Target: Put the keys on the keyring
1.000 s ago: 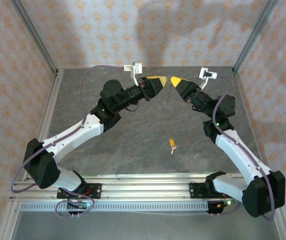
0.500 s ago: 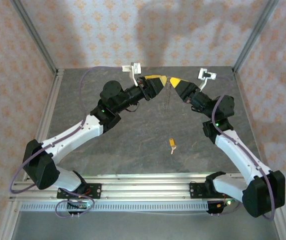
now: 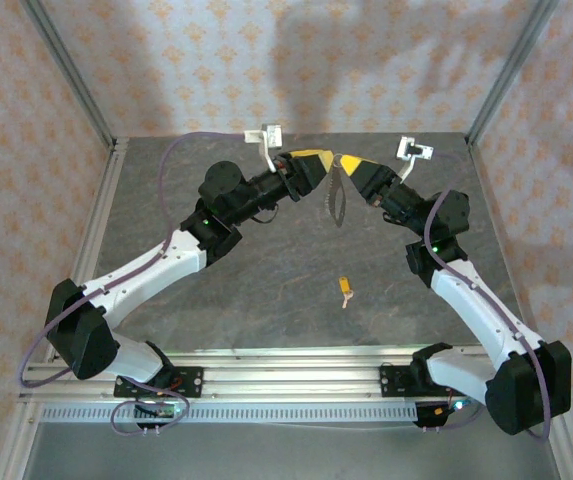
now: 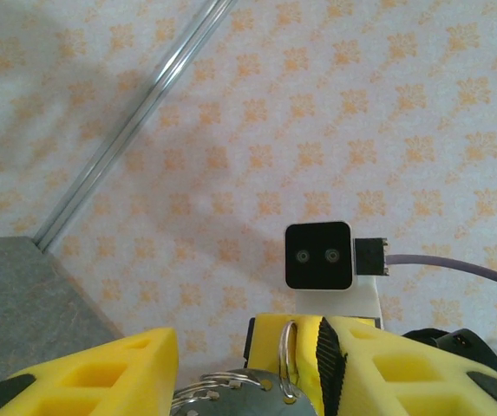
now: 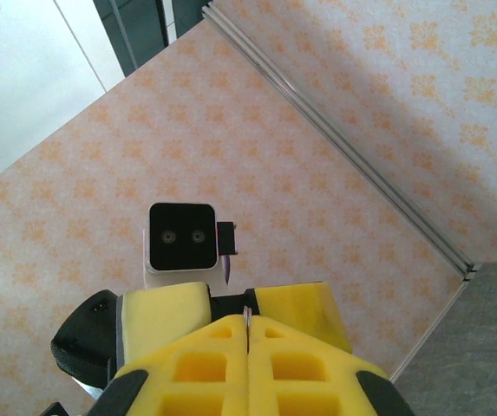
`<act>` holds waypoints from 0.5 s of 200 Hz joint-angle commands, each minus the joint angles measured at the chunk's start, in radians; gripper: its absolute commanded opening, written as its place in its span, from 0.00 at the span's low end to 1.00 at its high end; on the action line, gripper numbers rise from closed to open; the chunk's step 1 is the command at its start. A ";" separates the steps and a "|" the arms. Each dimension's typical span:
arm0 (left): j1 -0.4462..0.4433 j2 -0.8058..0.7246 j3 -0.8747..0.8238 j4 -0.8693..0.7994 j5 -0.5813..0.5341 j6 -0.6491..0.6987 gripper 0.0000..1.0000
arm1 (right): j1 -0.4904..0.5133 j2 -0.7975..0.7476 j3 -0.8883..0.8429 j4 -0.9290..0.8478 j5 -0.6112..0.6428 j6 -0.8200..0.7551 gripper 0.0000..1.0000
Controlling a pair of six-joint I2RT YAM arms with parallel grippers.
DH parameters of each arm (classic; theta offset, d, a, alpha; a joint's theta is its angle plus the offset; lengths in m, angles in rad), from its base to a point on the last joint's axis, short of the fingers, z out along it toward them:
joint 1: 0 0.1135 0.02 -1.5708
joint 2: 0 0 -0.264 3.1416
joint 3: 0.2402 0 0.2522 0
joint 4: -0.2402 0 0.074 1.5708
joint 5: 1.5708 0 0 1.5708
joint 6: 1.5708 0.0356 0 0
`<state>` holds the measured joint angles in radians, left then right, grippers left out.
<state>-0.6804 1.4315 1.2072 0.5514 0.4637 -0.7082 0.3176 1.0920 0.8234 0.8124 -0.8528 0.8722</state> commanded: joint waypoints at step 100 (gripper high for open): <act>-0.019 0.037 0.051 0.059 0.030 -0.004 0.40 | 0.009 0.000 -0.006 0.065 -0.015 0.003 0.00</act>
<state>-0.6876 1.4601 1.2160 0.5587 0.4717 -0.7101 0.3202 1.0935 0.8227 0.8124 -0.8532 0.8726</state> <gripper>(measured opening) 0.398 0.044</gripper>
